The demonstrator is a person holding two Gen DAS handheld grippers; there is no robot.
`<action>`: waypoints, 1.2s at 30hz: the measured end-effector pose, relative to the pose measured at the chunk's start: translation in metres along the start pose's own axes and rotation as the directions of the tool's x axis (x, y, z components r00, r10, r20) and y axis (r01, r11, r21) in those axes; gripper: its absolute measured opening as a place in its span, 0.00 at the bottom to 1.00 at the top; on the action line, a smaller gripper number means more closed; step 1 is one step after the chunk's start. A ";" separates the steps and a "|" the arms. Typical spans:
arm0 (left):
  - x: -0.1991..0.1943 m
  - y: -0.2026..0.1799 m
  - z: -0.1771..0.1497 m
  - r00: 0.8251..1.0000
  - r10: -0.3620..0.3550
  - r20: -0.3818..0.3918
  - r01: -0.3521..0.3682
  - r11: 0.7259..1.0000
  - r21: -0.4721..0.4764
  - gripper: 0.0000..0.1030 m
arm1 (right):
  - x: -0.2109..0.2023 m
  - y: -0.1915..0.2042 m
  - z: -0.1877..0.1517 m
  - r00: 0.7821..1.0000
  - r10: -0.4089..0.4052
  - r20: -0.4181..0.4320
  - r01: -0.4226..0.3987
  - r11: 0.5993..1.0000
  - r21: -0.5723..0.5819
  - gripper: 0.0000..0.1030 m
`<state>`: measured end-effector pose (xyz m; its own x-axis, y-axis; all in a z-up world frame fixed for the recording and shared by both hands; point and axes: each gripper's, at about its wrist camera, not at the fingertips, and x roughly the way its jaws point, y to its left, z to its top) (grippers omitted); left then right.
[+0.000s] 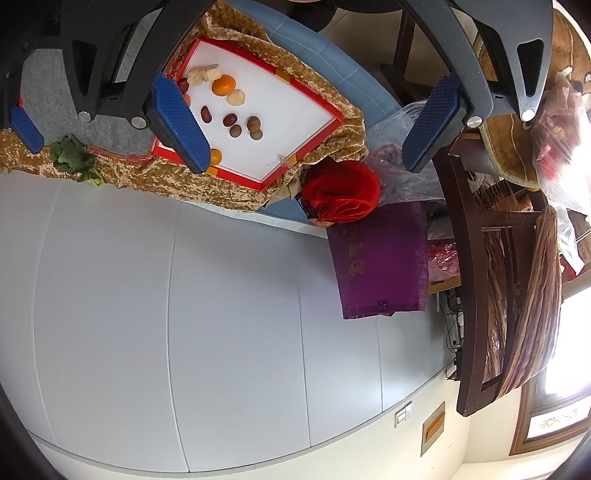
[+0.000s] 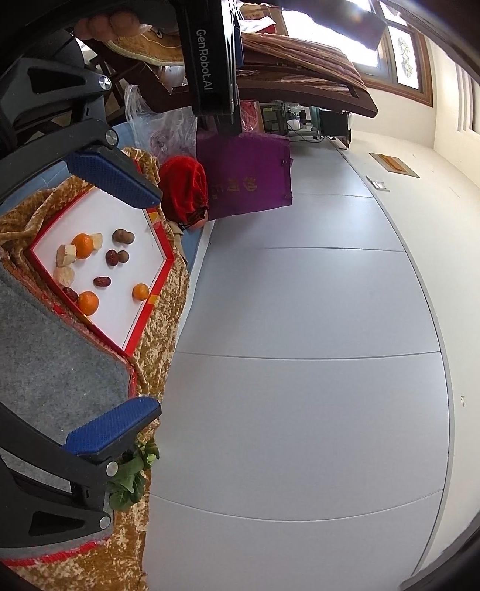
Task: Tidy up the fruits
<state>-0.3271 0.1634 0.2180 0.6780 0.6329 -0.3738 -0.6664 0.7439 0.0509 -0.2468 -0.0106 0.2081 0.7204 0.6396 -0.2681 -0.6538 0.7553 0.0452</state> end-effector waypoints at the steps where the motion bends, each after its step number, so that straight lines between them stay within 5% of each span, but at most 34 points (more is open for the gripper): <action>1: 0.000 0.000 0.000 1.000 -0.001 -0.001 0.001 1.000 0.001 1.00 | 0.000 0.001 0.000 1.000 -0.001 0.000 0.001 1.000 -0.003 1.00; 36: 0.004 0.003 -0.006 0.999 -0.009 -0.042 0.010 1.000 0.014 1.00 | 0.006 0.009 -0.003 0.999 -0.019 -0.031 0.018 0.999 -0.044 1.00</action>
<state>-0.3282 0.1672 0.2108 0.6707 0.6164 -0.4126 -0.6553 0.7530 0.0597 -0.2491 -0.0008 0.2036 0.7254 0.6202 -0.2985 -0.6504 0.7596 -0.0023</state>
